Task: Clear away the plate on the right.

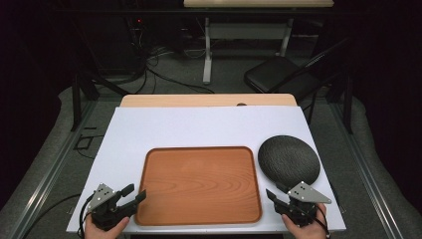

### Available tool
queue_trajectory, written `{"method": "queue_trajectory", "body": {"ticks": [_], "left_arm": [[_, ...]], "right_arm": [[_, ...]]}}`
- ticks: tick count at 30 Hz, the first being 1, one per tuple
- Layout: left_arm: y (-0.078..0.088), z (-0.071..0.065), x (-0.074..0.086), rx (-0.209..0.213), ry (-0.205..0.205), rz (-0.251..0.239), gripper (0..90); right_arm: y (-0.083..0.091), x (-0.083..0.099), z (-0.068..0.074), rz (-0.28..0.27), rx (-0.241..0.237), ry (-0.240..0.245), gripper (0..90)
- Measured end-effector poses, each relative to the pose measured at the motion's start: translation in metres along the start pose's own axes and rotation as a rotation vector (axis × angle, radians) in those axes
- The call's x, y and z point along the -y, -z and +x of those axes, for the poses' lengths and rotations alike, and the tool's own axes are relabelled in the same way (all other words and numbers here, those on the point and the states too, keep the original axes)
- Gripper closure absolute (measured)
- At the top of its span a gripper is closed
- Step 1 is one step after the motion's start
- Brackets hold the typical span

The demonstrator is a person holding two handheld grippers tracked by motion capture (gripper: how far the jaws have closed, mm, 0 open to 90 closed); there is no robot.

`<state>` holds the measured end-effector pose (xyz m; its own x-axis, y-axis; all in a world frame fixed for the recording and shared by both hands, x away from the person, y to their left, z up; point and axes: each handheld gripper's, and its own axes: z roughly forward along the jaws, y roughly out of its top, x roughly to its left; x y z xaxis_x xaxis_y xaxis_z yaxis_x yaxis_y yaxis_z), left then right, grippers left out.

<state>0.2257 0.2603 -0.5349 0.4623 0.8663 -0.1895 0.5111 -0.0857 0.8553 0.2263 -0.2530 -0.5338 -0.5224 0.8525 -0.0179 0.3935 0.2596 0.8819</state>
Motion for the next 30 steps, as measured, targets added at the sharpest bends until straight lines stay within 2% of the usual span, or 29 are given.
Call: {"method": "queue_trajectory", "body": {"ticks": [3, 6, 8, 15, 20, 21, 25, 28, 30], "left_arm": [[0.0, 0.0, 0.0, 0.0, 0.003, 0.001, 45.9], [0.0, 0.0, 0.0, 0.0, 0.004, 0.001, 45.8], [0.0, 0.0, 0.0, 0.002, 0.009, 0.001, 45.5], [-0.001, 0.002, 0.0, 0.003, 0.028, 0.007, 44.9], [-0.001, 0.001, 0.0, 0.003, 0.029, 0.007, 45.0], [-0.002, 0.001, 0.001, 0.006, 0.031, 0.01, 44.9], [-0.002, 0.0, 0.001, 0.013, 0.032, 0.016, 45.0], [-0.003, 0.0, 0.001, 0.014, 0.029, 0.016, 45.0], [-0.003, -0.001, 0.001, 0.014, 0.029, 0.017, 45.0]], "right_arm": [[0.0, 0.0, 0.0, -0.005, 0.005, -0.005, 54.4], [0.0, 0.0, 0.001, -0.02, -0.015, -0.02, 51.4], [0.0, -0.001, 0.001, -0.023, -0.016, -0.01, 49.6], [0.003, -0.008, 0.002, -0.029, -0.032, -0.025, 46.8], [0.01, -0.019, -0.001, -0.018, -0.003, -0.009, 49.6], [0.013, -0.025, -0.004, -0.003, 0.011, -0.011, 50.3], [0.014, -0.031, -0.01, 0.026, 0.018, -0.015, 51.0], [0.013, -0.041, -0.021, 0.051, 0.02, -0.075, 51.1], [0.012, -0.044, -0.024, 0.069, 0.021, -0.09, 50.2]]}}
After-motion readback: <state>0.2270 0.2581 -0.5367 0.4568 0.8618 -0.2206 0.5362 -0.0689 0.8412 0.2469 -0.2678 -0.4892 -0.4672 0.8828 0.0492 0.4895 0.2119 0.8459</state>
